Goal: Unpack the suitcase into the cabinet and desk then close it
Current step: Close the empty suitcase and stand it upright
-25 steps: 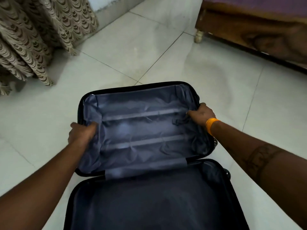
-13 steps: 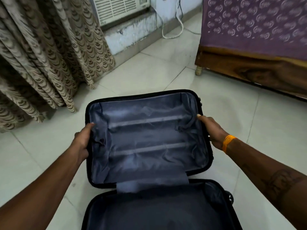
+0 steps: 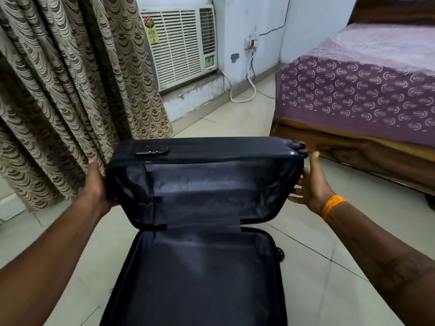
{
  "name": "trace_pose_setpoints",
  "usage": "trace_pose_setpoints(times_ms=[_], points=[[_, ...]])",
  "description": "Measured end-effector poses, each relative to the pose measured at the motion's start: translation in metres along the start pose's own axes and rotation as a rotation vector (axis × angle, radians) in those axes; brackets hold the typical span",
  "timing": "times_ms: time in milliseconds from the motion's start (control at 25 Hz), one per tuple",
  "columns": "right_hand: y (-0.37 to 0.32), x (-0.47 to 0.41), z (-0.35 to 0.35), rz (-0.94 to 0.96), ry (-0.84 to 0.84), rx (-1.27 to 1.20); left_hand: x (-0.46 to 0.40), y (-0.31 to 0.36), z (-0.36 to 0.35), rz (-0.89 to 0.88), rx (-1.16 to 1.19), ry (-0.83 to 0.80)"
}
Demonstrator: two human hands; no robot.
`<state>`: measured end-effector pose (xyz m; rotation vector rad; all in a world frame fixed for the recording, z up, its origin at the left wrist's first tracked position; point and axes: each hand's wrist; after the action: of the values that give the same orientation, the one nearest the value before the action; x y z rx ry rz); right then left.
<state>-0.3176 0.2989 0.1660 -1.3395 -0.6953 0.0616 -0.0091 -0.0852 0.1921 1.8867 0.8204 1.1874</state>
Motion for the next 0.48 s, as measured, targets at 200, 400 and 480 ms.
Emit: trace_pose_setpoints(times_ms=[200, 400, 480], points=[[0.017, 0.032, 0.002, -0.096, -0.006, -0.089, 0.015, -0.007, 0.04, -0.047, -0.036, -0.065], [0.054, 0.051, 0.002, -0.204, -0.061, -0.226, 0.007, -0.039, 0.106, -0.04, -0.132, -0.053], [0.071, 0.063, 0.007, -0.249, -0.111, -0.184, 0.008, -0.053, 0.131, -0.003, -0.17, -0.032]])
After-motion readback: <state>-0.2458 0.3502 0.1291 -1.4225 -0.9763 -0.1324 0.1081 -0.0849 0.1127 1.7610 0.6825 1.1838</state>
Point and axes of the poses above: each hand's wrist, its own x-axis away from the middle knuckle, its own z-axis out of the back of the hand, y = z × x, and after that the axes turned 11 degrees about x, right-handed
